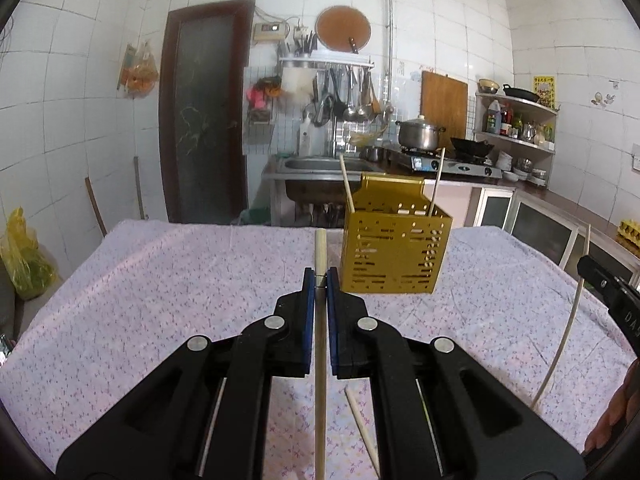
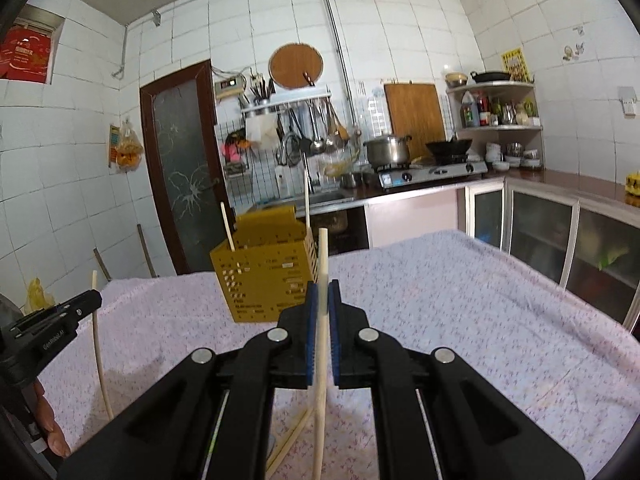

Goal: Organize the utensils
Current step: 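Lift the chopsticks in both tools and carry them over the yellow holder, then open both tools to drop the chopsticks into the yellow holder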

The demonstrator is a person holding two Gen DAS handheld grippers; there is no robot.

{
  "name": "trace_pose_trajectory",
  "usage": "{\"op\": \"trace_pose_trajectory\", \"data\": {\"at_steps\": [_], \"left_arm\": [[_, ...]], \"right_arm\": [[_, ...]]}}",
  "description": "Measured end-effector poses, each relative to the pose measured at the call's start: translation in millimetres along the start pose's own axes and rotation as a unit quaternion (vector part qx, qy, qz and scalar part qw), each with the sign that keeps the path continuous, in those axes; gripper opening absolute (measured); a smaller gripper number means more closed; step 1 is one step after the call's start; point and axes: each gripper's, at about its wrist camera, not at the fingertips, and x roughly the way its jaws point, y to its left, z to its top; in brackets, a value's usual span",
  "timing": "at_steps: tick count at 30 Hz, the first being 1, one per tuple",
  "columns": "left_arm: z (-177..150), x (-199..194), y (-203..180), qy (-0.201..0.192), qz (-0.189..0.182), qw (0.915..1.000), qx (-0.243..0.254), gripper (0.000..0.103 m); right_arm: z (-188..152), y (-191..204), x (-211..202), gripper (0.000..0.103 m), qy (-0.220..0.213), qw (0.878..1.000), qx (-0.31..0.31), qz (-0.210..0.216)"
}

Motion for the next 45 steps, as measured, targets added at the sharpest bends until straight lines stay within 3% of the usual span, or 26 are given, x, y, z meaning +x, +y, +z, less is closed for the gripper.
{"op": "trace_pose_trajectory", "data": {"at_steps": [11, 21, 27, 32, 36, 43, 44, 45], "left_arm": [[49, 17, -8, -0.048, -0.016, 0.9987, 0.000, 0.005], [172, 50, -28, -0.137, -0.060, 0.9886, -0.014, 0.005], [214, 98, -51, -0.176, -0.074, 0.9816, -0.005, 0.005], [217, 160, -55, -0.173, -0.077, 0.9819, -0.002, 0.005], [199, 217, -55, -0.146, -0.072, 0.9867, -0.009, 0.005], [162, 255, -45, -0.079, -0.060, 0.9949, -0.013, 0.006], [160, 253, -43, -0.070, -0.055, 0.9960, -0.008, 0.013], [159, 251, -41, -0.064, -0.050, 0.9966, -0.006, 0.030]], "right_arm": [[43, 13, 19, 0.006, -0.042, 0.999, -0.023, -0.003], [131, 36, 69, 0.006, -0.111, 0.993, -0.045, -0.003], [165, 50, 127, 0.006, -0.121, 0.992, -0.034, 0.005], [165, 56, 176, 0.006, -0.115, 0.993, -0.036, 0.009], [145, 57, 206, 0.006, -0.094, 0.994, -0.048, 0.003], [112, 48, 231, 0.007, -0.037, 0.998, -0.047, -0.004], [111, 46, 232, 0.007, -0.030, 0.998, -0.048, -0.010], [110, 45, 231, 0.008, -0.022, 0.998, -0.050, -0.021]]}}
